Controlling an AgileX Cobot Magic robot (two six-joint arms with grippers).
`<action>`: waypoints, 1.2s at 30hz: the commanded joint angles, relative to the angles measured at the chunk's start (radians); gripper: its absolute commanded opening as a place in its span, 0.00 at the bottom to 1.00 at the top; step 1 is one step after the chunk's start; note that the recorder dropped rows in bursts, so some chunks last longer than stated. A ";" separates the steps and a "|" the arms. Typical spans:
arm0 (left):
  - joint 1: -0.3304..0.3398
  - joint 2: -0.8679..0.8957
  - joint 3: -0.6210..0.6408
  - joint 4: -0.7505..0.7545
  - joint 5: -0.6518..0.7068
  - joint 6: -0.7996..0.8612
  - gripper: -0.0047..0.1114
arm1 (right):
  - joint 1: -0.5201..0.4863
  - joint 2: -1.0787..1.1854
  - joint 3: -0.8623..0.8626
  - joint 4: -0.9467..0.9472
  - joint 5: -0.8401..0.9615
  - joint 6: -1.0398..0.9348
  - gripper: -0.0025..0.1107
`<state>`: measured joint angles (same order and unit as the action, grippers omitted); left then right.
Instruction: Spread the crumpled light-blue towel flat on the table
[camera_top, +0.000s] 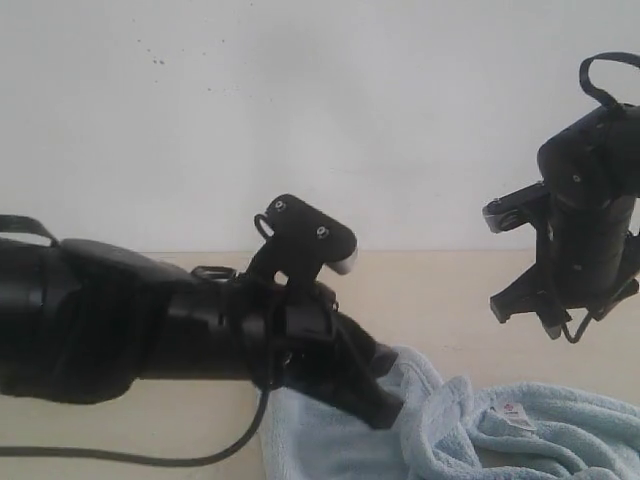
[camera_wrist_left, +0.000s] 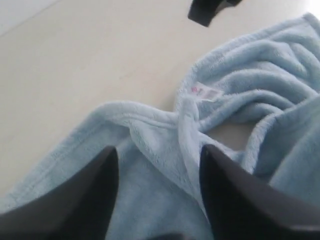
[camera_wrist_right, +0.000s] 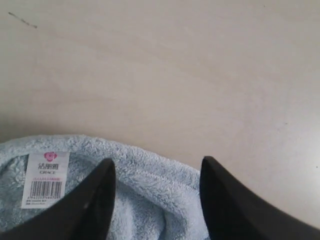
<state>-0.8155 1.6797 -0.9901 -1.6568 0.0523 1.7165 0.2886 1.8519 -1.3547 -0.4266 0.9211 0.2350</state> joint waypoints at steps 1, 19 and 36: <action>-0.016 0.093 -0.124 -0.062 -0.073 -0.026 0.54 | -0.026 -0.002 -0.003 -0.008 -0.016 0.019 0.46; -0.146 0.443 -0.366 -0.088 -0.311 0.095 0.54 | -0.119 -0.002 -0.003 0.110 -0.066 0.020 0.46; -0.146 0.132 -0.148 -0.088 -0.983 0.415 0.08 | -0.119 -0.004 -0.003 0.281 0.010 -0.129 0.46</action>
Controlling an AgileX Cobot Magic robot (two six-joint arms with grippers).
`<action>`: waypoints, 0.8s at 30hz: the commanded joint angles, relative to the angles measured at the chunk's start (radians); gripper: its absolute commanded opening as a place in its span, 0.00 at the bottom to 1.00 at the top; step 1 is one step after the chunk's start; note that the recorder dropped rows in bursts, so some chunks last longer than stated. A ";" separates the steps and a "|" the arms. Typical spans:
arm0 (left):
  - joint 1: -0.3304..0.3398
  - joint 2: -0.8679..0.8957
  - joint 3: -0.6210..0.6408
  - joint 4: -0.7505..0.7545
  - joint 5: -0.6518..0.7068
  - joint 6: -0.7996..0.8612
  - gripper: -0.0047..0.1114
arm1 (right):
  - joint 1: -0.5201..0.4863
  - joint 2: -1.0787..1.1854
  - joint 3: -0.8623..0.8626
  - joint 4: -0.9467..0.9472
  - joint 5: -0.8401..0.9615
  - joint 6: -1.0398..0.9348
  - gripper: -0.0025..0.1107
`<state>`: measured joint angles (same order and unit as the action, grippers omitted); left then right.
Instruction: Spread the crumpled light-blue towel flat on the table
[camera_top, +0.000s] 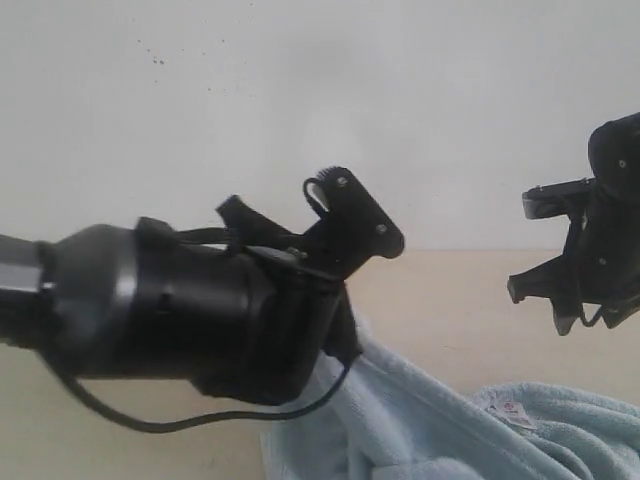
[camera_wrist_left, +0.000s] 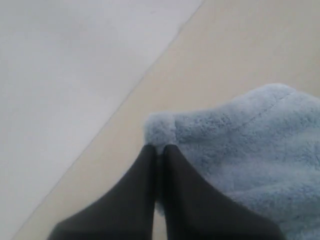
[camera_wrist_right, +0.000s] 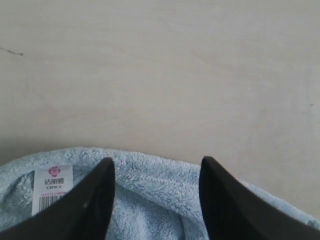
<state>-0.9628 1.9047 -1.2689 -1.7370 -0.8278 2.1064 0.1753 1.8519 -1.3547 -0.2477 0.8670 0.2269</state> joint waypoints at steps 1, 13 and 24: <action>0.001 -0.123 0.185 -0.007 -0.117 0.026 0.08 | -0.006 -0.004 -0.003 0.172 0.094 -0.178 0.46; 0.011 -0.576 0.702 -0.007 -0.144 0.026 0.08 | -0.006 -0.006 -0.003 0.184 0.296 -0.212 0.46; 0.049 -0.768 0.739 -0.007 -0.012 0.026 0.08 | -0.170 -0.052 0.135 -0.162 0.354 -0.085 0.46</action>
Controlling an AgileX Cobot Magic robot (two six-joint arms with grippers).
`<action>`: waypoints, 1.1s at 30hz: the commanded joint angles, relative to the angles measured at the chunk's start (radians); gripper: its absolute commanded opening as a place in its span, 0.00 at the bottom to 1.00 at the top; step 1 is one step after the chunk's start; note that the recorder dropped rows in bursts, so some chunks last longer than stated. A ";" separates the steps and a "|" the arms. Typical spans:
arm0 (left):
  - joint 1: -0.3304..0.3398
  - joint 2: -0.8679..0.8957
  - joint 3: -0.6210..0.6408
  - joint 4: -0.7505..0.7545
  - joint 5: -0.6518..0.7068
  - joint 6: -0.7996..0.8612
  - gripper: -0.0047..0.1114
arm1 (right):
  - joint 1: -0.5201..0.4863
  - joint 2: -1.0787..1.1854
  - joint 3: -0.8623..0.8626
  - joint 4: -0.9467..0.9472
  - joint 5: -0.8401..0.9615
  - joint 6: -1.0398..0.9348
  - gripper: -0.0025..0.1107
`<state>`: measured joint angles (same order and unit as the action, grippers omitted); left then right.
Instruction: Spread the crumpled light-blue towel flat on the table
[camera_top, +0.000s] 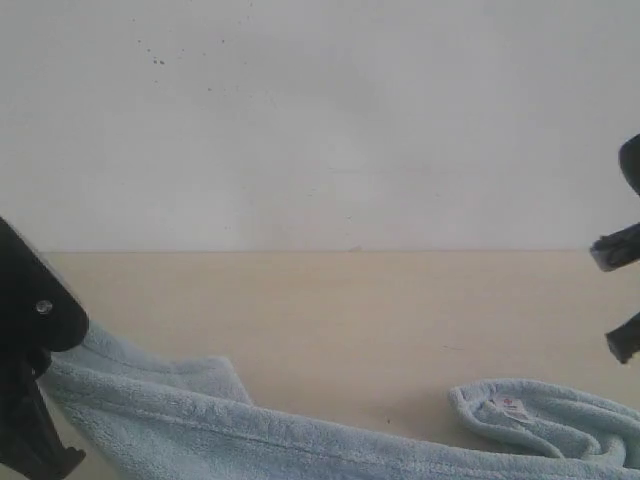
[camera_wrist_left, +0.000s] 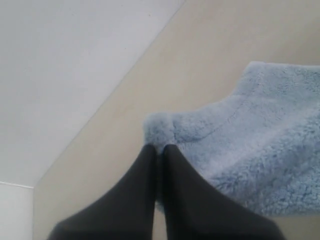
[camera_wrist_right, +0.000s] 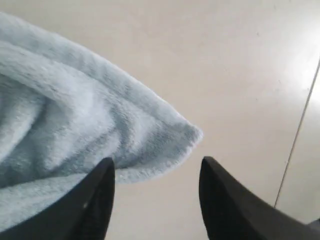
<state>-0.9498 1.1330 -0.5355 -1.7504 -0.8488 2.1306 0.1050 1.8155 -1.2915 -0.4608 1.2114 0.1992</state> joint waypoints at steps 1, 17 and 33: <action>0.064 0.016 0.006 0.006 0.020 0.001 0.08 | -0.143 -0.016 0.099 0.104 0.010 -0.099 0.46; 0.221 0.125 -0.066 0.006 0.252 0.001 0.08 | -0.216 0.010 0.176 0.455 -0.068 -1.053 0.46; 0.221 0.125 -0.070 0.006 0.274 0.001 0.08 | -0.212 0.022 0.176 0.424 -0.251 -1.210 0.46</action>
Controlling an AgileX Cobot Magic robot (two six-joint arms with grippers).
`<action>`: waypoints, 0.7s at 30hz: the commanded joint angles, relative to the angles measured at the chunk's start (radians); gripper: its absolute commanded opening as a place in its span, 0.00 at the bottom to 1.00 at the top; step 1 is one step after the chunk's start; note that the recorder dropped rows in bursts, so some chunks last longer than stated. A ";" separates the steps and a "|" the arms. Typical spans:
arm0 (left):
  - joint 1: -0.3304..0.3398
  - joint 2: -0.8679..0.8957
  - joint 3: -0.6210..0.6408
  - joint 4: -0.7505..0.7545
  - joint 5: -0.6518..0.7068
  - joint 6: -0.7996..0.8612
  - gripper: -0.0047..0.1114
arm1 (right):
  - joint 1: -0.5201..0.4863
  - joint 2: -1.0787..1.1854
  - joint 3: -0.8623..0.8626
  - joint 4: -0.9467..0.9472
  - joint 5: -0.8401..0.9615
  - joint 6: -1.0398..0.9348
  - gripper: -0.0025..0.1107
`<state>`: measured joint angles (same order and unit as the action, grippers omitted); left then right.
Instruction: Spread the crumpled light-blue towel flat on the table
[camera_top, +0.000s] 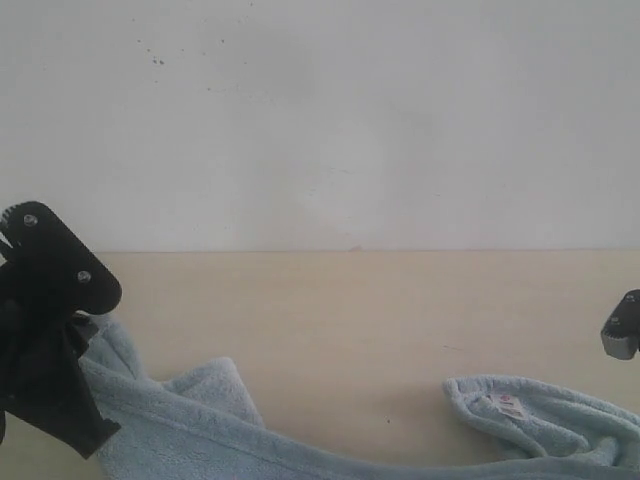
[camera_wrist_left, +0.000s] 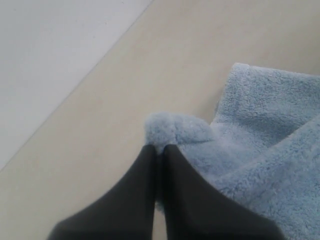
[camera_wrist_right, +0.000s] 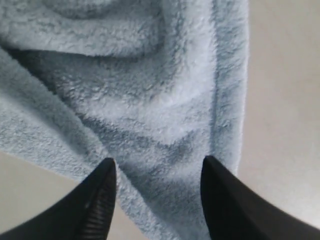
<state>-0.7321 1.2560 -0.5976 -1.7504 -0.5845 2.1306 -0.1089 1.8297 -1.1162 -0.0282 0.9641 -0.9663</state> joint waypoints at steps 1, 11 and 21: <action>0.004 0.002 -0.010 0.006 0.010 0.001 0.08 | 0.002 0.019 0.001 -0.008 0.017 -0.042 0.46; 0.004 0.002 -0.019 0.006 0.014 0.001 0.08 | 0.002 0.065 0.074 -0.008 -0.014 -0.034 0.46; 0.004 0.002 -0.019 0.006 -0.016 0.001 0.08 | 0.002 0.055 0.078 -0.008 -0.039 0.128 0.02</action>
<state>-0.7321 1.2560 -0.6095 -1.7504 -0.5766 2.1306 -0.1089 1.8999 -1.0429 -0.0282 0.9532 -0.9313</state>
